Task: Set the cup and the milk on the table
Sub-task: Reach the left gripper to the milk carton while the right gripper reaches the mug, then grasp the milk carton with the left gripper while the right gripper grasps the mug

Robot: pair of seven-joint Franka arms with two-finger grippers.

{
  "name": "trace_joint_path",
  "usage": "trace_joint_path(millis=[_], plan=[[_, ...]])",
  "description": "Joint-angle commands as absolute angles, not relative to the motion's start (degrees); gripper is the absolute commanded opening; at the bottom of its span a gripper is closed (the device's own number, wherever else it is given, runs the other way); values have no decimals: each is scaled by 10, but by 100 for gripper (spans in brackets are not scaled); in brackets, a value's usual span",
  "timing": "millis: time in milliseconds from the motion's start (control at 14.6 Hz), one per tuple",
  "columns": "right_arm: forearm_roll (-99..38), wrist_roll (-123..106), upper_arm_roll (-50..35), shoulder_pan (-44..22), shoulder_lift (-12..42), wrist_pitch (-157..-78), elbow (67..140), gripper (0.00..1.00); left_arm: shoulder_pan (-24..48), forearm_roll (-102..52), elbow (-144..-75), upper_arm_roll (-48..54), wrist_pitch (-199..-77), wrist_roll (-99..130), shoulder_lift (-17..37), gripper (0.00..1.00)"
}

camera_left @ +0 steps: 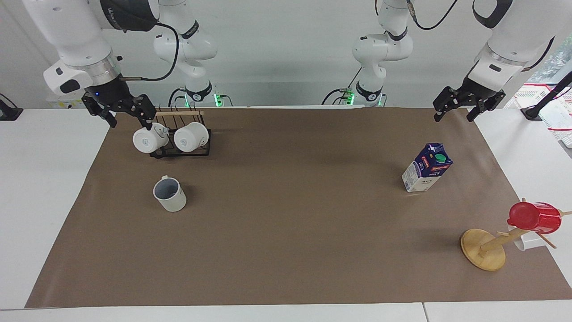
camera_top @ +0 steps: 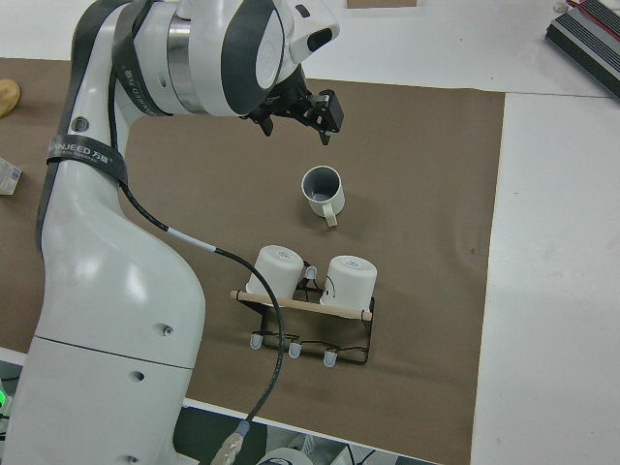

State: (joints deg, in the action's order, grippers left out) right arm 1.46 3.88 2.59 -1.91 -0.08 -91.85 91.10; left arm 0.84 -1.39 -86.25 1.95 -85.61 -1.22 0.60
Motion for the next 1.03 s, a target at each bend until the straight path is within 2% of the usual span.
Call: trace_joint_path(millis=[0,137,274,480,617,754,960], plan=[[10,-38,21,-8,-22,-969,955,100,4,-25,-875,18,-863,-22,-3,100],[5,-109,22,-2,-13,-1020,993,100,4,-25,-878,18,-865,-21,-4,100],[-19,-192,22,8,7,-1115,1047,100,4,-25,-888,17,-877,-21,-7,100],[-21,-261,22,10,57,-1234,1089,100,3,-25,-922,13,-909,-20,-18,100],[-21,-304,22,14,90,-1293,1110,100,-7,-25,-992,12,-973,-19,-36,100],[-21,-333,22,17,109,-1309,1121,100,-10,-25,-1058,12,-1037,-22,-47,100],[-23,-359,22,21,140,-1351,1129,100,-19,-25,-1107,12,-1095,-23,-46,100]])
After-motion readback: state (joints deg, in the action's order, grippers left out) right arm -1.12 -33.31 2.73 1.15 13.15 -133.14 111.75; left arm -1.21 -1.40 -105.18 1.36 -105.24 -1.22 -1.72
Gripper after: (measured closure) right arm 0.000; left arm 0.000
